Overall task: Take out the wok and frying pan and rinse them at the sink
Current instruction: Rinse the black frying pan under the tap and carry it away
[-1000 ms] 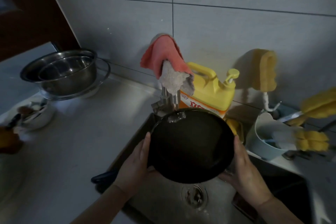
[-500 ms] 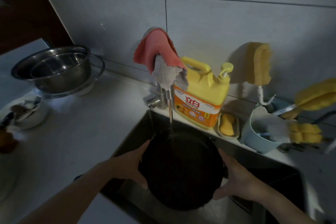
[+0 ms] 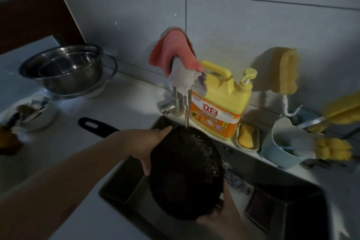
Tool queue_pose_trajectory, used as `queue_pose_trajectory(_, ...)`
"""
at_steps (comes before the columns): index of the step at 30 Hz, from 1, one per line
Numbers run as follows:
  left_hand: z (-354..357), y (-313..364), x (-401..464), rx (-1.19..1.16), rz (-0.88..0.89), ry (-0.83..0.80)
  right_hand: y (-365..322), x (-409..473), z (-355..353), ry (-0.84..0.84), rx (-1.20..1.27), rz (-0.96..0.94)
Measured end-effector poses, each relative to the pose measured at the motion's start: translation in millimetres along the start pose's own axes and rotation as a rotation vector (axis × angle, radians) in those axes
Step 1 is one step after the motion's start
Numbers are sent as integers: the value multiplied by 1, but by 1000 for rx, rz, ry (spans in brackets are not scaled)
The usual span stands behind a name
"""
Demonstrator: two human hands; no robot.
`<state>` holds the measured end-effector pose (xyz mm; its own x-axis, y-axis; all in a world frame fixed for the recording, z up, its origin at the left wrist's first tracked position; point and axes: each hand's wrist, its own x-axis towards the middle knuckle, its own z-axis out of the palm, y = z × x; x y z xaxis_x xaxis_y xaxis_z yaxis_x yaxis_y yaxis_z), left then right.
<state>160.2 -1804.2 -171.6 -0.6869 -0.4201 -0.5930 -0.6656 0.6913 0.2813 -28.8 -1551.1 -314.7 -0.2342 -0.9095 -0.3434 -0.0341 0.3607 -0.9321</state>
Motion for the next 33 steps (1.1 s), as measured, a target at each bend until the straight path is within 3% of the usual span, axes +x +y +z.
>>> queue_pose_trajectory(4,17,8,-9,1,108,256,-14,6,-26,160,-144,-130)
queue_pose_trajectory(7,47,12,-12,-197,137,374,-33,6,-63,156,-431,-235)
queue_pose_trajectory(10,70,21,-6,-459,198,378,-62,0,-96,54,-559,-253)
queue_pose_trajectory(13,89,31,3,-588,157,266,-82,-7,-118,-18,-621,-221)
queue_pose_trajectory(17,94,23,11,-573,103,77,-80,-14,-123,-92,-642,-72)
queue_pose_trajectory(20,84,11,8,-495,110,0,-66,-22,-106,-137,-501,17)
queue_pose_trajectory(27,66,-21,0,-154,8,136,-8,-17,-35,3,-206,-11)
queue_pose_trajectory(33,58,-6,-12,-43,101,302,-2,-3,-32,156,-360,-92)
